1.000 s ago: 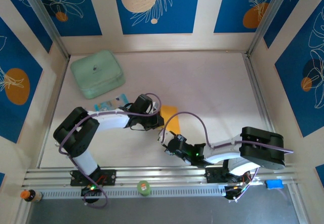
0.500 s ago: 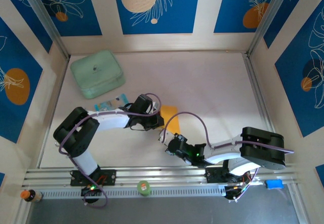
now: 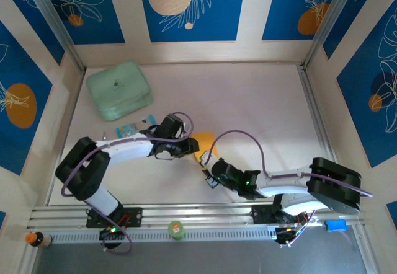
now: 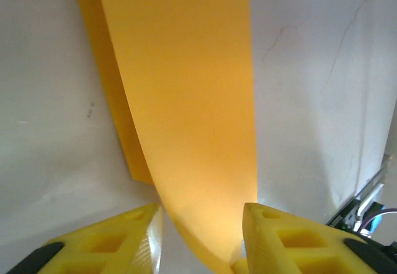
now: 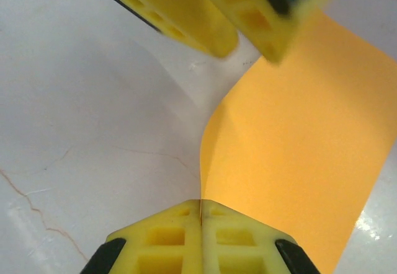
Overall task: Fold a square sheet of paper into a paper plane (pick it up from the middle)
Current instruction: Third fold the triangle at the center of the table.
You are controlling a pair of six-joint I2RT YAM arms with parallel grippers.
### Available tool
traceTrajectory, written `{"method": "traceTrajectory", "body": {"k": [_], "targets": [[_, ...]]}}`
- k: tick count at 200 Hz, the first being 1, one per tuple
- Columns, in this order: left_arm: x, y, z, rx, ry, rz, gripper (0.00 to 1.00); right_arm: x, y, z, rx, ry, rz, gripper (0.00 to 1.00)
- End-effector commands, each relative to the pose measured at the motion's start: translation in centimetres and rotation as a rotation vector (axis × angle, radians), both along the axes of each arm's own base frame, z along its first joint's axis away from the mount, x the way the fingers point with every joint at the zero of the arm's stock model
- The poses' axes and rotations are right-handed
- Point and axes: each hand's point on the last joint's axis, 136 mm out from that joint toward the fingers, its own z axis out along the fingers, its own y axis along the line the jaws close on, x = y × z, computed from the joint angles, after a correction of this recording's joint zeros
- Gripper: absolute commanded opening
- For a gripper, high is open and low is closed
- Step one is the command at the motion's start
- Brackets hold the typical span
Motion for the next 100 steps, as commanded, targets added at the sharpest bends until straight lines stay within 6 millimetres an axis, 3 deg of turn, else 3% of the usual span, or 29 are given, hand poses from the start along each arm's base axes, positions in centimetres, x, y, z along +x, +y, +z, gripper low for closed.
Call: {"method": "traceTrajectory", "body": {"k": [1, 40, 100], "targets": [[0.8, 2.2, 0.8, 0.092, -0.052, 0.032, 0.41, -1.9, 0.8, 0.1, 0.106, 0.241, 0.046, 0.02], [1.5, 2.6, 2.4, 0.094, -0.096, 0.028, 0.39, -2.5, 0.9, 1.2, 0.211, 0.369, 0.111, 0.00], [2.8, -0.7, 3.7, 0.004, -0.094, -0.079, 0.24, -2.8, 1.8, 1.7, 0.277, 0.530, 0.132, 0.00]]}}
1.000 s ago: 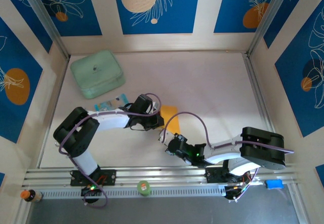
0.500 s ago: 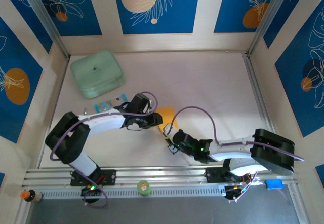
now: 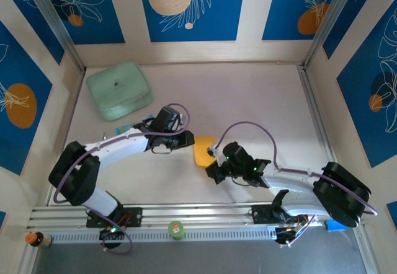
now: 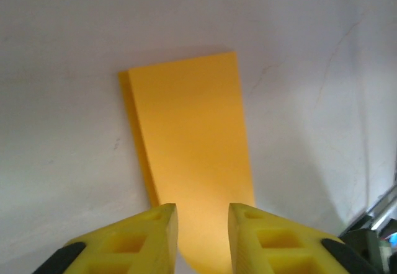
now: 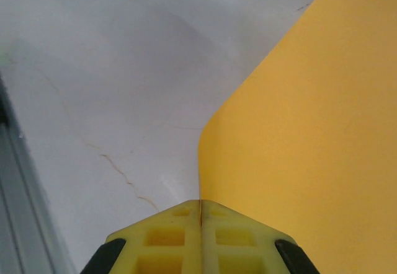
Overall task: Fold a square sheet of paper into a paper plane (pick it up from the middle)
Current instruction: Third fold the triangle at the center of the table.
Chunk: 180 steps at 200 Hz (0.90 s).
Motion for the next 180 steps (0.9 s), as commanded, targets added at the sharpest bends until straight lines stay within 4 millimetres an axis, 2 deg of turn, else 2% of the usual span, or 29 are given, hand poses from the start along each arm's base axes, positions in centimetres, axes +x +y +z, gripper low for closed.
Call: {"method": "traceTrajectory", "body": {"k": [1, 39, 79, 109, 144, 180], "targets": [[0.6, -1.5, 0.5, -0.034, 0.007, -0.072, 0.24, -1.2, 1.5, 1.1, 0.057, 0.084, 0.063, 0.00], [1.4, -3.4, -1.2, -0.022, 0.058, -0.144, 0.18, -0.9, 2.2, 1.4, 0.075, 0.089, 0.065, 0.00], [1.5, -4.1, -4.0, -0.005, 0.122, -0.175, 0.15, -0.6, 2.2, 0.2, 0.044, 0.112, 0.045, 0.00], [0.8, -3.9, -6.4, 0.025, 0.173, -0.190, 0.14, -0.7, 2.1, -0.5, 0.030, 0.155, 0.034, 0.00], [-0.3, -2.4, -9.9, 0.098, 0.231, -0.172, 0.13, -0.4, 1.6, -1.1, 0.007, 0.185, 0.015, 0.00], [-0.7, -1.6, -10.9, 0.133, 0.243, -0.163, 0.13, 0.6, 0.8, -1.1, -0.003, 0.189, -0.016, 0.00]]}}
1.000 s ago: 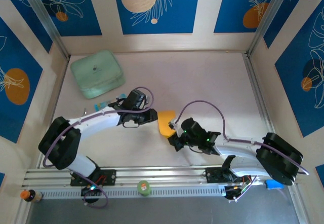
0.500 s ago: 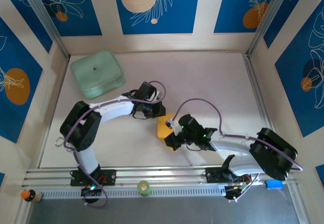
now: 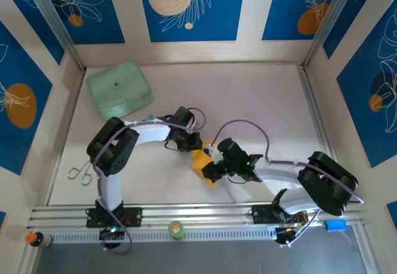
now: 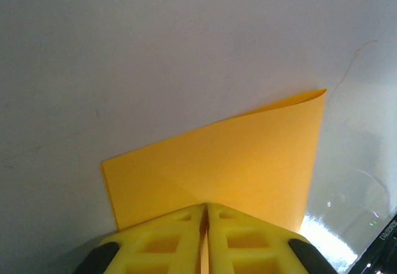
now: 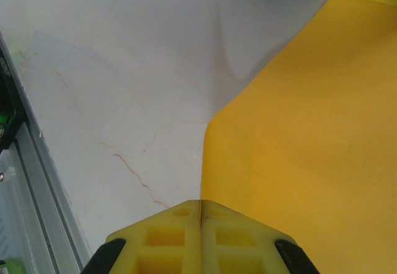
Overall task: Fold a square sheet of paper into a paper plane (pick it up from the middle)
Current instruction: Third fold the triangle at the center of the table.
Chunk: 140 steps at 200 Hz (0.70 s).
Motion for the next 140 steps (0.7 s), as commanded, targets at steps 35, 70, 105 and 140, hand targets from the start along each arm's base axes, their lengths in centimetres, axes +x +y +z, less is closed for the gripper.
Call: {"method": "traceTrajectory", "body": {"k": [35, 70, 105, 140], "targets": [[-1.1, 1.6, -2.2, 0.075, 0.042, -0.002, 0.12, 1.4, -0.8, 0.1, -0.018, 0.027, -0.035, 0.00], [-1.0, 1.5, -1.8, 0.067, 0.037, -0.001, 0.12, 2.1, -1.1, -0.3, -0.050, 0.029, -0.065, 0.00], [-1.0, 1.5, -1.7, 0.066, 0.036, 0.000, 0.12, 2.5, -1.5, -1.1, -0.089, 0.035, -0.098, 0.00], [-1.0, 1.5, -1.6, 0.067, 0.035, 0.002, 0.12, 2.9, -2.2, -1.5, -0.124, 0.029, -0.137, 0.00]]}}
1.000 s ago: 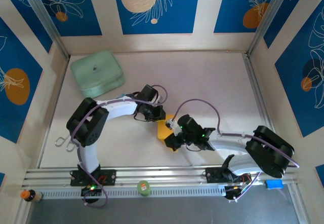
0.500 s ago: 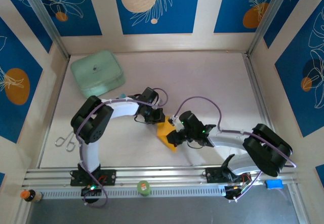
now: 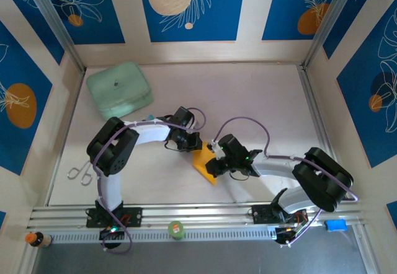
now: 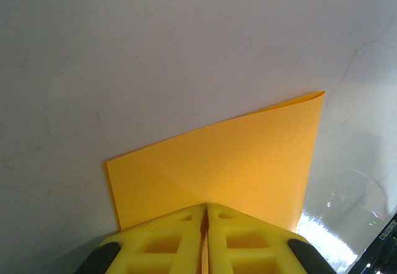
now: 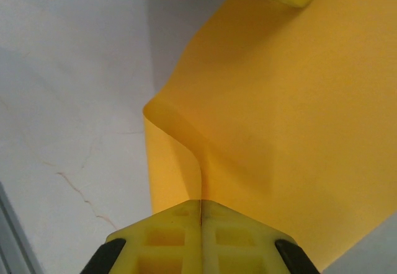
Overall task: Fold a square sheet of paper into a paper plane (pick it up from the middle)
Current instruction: Third fold the triangle at the center of the table.
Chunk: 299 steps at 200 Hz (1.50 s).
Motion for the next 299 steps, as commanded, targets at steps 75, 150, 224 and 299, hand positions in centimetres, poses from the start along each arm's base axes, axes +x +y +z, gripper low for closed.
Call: {"method": "traceTrajectory", "body": {"k": [75, 150, 224, 299], "targets": [[-1.0, 1.5, -1.2, 0.067, 0.031, 0.002, 0.12, 0.8, -0.8, -0.3, -0.050, 0.000, -0.058, 0.00], [-0.9, 1.5, -1.1, 0.067, 0.029, -0.001, 0.11, 0.7, -1.0, -0.4, -0.062, 0.003, -0.068, 0.00], [-0.9, 1.5, -1.0, 0.063, 0.029, 0.001, 0.11, 0.7, -1.4, -0.3, -0.074, -0.002, -0.087, 0.00], [-0.9, 1.4, -1.0, 0.061, 0.030, 0.000, 0.11, 0.6, -1.5, -0.1, -0.070, -0.003, -0.091, 0.00]]}}
